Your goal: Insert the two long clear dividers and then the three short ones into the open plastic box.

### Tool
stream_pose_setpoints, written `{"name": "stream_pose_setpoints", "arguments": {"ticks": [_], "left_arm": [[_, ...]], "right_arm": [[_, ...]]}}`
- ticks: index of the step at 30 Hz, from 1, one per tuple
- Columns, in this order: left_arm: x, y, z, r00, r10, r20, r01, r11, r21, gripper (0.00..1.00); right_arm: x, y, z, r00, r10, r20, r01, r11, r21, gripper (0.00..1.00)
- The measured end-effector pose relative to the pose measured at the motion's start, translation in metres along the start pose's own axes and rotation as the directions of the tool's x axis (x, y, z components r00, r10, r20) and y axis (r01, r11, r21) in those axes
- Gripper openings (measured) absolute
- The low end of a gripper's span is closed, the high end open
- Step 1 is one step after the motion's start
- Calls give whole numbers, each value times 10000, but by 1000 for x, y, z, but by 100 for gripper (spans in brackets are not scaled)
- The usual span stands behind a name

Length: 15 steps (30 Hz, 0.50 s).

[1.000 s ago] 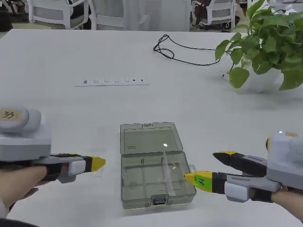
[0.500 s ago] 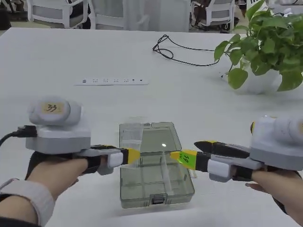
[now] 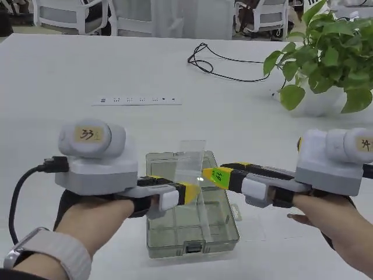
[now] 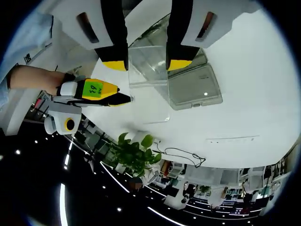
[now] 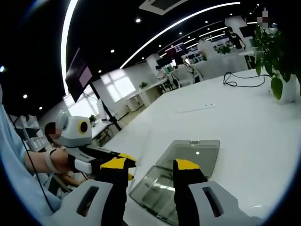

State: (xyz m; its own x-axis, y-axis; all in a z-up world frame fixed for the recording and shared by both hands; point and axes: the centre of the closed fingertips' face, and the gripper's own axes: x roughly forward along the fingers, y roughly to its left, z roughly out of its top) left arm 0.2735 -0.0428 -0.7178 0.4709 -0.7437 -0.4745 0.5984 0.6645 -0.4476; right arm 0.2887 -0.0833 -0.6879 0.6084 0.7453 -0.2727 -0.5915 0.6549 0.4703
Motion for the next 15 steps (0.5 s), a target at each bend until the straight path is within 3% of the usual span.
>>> {"name": "stream_pose_setpoints", "arguments": {"ticks": [7,15], "left_arm": [[4,-5,-5,10000,5,-88,-3,9999,169,30],[4,-6,-5,9993,368,78,-373,9969,694,30]], "right_arm": [[9,4,3,9998,47,-215,-43,9998,170,28],[12,5,-11,9962,-154,-862,221,9967,780,19]]}}
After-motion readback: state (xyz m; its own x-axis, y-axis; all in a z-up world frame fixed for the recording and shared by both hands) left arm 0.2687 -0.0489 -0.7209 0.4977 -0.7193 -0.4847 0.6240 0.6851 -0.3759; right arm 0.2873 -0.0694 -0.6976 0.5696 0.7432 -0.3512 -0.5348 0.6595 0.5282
